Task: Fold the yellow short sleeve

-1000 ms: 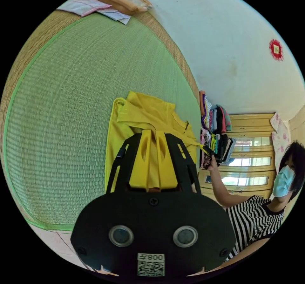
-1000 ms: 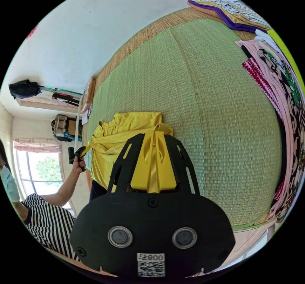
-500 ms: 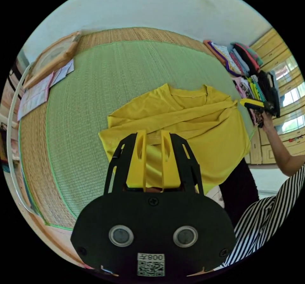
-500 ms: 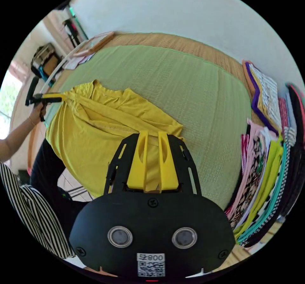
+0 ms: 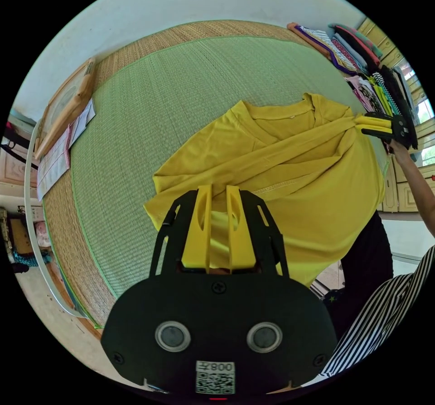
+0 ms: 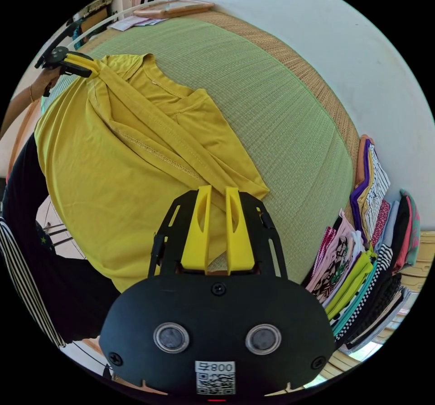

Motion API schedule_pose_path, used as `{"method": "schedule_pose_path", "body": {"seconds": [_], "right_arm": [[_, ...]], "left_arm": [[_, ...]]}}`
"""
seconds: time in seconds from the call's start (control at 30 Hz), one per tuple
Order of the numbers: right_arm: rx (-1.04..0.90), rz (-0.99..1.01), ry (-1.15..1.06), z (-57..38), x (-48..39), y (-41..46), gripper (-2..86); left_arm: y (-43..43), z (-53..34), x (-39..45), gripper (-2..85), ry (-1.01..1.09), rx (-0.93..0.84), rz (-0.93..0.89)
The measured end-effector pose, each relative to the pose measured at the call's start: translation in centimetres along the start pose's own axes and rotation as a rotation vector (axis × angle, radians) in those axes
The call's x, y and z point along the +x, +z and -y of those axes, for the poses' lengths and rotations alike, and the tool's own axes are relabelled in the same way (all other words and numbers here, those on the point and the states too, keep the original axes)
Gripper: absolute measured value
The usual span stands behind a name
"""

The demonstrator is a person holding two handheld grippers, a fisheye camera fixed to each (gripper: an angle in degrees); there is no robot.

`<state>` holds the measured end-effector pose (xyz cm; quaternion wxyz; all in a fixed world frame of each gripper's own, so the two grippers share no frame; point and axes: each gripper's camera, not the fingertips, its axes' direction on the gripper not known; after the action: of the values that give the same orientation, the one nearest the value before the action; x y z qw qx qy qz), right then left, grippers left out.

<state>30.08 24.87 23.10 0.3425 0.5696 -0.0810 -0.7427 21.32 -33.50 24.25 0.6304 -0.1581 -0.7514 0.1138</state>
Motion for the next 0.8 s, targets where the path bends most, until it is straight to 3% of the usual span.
{"method": "schedule_pose_path", "body": {"seconds": [0.33, 0.53, 0.8], "right_arm": [[0.022, 0.013, 0.047, 0.7, 2.1, -2.6, 0.1], [0.069, 0.119, 0.128, 1.2, 6.8, -4.3, -0.2], [-0.02, 0.276, 0.203, 2.5, 12.4, -1.3, -0.4]], "left_arm": [[-3.9, -0.1, -3.5, 1.0, -0.026, 0.046, -0.054], [-5.8, 0.5, -6.8, 0.7, -0.067, 0.105, -0.08], [-3.9, 2.4, -10.9, 0.5, -0.124, 0.067, -0.116]]}}
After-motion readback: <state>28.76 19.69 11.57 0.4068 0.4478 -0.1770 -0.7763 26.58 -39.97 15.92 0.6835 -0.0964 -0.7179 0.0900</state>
